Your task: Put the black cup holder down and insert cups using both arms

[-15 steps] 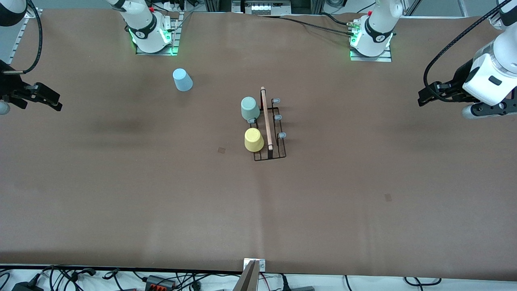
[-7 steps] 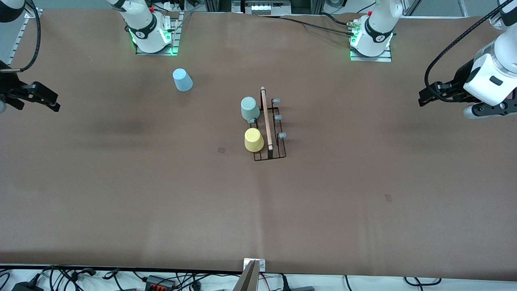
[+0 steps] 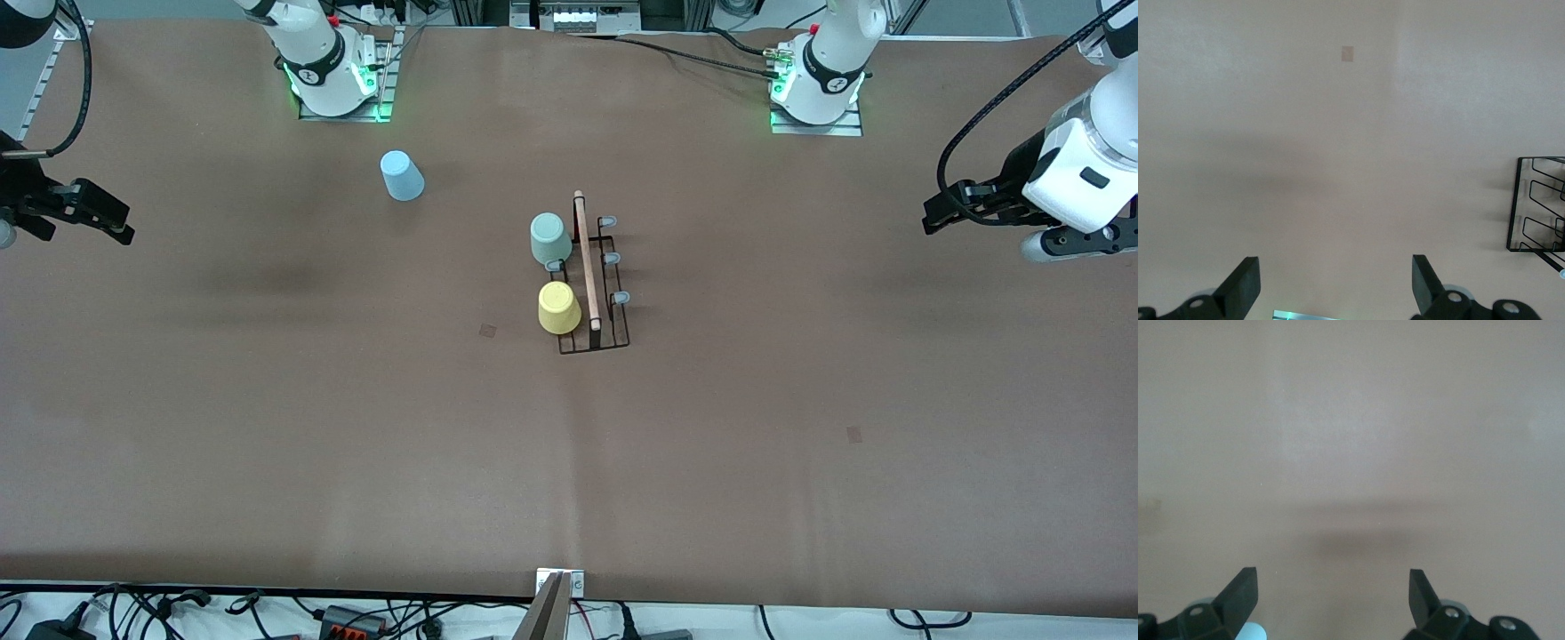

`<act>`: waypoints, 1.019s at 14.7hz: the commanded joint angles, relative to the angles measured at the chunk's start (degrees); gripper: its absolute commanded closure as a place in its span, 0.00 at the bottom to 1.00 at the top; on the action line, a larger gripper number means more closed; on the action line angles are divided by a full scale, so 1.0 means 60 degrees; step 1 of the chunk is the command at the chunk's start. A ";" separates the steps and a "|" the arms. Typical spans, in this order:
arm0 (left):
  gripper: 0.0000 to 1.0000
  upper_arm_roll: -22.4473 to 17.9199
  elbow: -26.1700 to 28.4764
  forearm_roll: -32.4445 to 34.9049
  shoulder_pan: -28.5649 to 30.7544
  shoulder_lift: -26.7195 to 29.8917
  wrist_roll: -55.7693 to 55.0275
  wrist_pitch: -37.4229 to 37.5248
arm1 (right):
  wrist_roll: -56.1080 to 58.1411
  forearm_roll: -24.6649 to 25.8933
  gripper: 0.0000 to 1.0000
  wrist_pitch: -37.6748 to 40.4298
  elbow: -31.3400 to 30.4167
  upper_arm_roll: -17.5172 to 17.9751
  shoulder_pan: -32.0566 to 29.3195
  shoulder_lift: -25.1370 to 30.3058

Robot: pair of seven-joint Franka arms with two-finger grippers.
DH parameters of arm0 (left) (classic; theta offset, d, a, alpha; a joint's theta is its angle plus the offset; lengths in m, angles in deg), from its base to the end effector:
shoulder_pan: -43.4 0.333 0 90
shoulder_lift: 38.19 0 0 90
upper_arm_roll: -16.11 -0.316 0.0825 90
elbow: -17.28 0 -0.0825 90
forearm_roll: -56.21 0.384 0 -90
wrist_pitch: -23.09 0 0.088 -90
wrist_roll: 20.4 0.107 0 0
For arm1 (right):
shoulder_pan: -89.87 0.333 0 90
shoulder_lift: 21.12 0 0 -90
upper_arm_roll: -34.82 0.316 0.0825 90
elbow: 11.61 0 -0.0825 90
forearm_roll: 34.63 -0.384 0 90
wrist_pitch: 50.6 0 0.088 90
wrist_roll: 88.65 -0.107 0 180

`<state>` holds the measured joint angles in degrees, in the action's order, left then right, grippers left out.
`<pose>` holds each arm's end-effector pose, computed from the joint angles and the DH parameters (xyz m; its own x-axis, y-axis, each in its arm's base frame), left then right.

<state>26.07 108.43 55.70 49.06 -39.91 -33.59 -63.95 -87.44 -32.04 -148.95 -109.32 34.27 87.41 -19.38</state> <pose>0.5546 -0.0413 0.5944 0.9828 0.1540 -0.1017 0.1539 -0.9880 -0.0094 0.5548 -0.0335 0.5903 0.9989 -0.0248 0.0404 -0.0267 -0.9986 0.0455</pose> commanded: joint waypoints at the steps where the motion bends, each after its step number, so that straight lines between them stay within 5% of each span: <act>1: 0.00 0.0025 -0.0089 0.0055 0.0039 0.0054 -0.0014 0.0107 | 0.0122 0.0036 0.00 0.0600 0.0143 0.0106 -0.0088 0.0017; 15: 0.00 0.0025 -0.0089 0.0055 0.0039 0.0054 -0.0014 0.0092 | -0.0025 -0.0445 0.00 0.0102 -0.0209 0.0092 -0.0117 0.0076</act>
<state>26.07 108.43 55.70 49.06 -39.91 -33.59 -63.95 -87.49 -32.76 -147.78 -109.79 34.57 87.41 -19.77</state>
